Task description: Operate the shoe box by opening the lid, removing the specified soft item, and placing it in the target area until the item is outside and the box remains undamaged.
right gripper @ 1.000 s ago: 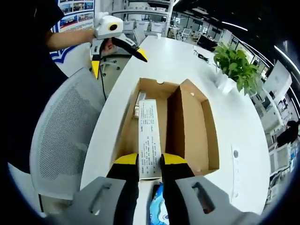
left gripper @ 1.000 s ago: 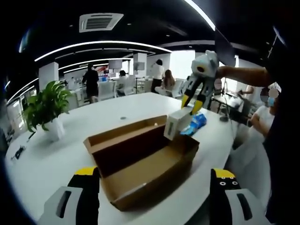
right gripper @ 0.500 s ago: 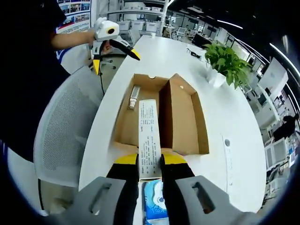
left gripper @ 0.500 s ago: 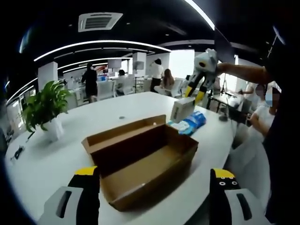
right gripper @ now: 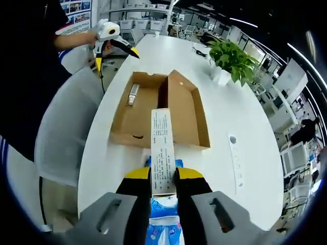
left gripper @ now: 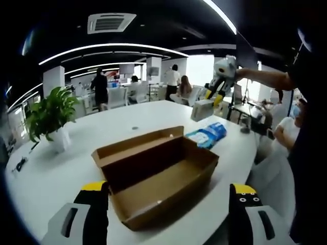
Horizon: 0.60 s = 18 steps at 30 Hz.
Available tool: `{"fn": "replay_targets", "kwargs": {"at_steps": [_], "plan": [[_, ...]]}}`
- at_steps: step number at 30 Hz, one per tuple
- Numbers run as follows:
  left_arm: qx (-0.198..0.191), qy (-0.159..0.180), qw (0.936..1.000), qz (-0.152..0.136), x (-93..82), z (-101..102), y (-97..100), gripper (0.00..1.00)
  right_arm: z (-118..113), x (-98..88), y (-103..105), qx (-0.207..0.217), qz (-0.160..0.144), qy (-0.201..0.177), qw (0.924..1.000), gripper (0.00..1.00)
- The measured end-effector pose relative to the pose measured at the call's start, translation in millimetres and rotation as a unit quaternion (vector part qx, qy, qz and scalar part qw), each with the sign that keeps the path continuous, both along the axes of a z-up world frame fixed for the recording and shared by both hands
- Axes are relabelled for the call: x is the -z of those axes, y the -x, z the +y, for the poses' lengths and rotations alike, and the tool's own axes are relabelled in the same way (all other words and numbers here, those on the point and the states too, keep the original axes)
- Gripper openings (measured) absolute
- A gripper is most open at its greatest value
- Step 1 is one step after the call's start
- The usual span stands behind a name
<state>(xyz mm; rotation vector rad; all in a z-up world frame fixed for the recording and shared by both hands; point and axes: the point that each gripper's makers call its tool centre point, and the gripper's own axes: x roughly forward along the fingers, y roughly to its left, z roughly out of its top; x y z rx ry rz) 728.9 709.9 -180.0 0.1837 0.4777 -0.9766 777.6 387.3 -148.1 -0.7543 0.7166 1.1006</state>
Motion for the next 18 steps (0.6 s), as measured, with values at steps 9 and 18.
{"fn": "replay_targets", "kwargs": {"at_steps": [9, 18], "plan": [[-0.015, -0.001, 0.9999, 0.001, 3.1, 12, -9.9, 1.00, -39, 9.3, -18, 0.020, 0.002, 0.019, 0.9996, 0.15], [-0.029, -0.006, 0.9995, 0.000, 6.7, 21, -19.1, 1.00, -74, 27.3, -36, 0.036, 0.009, 0.040, 0.9985, 0.15]]}}
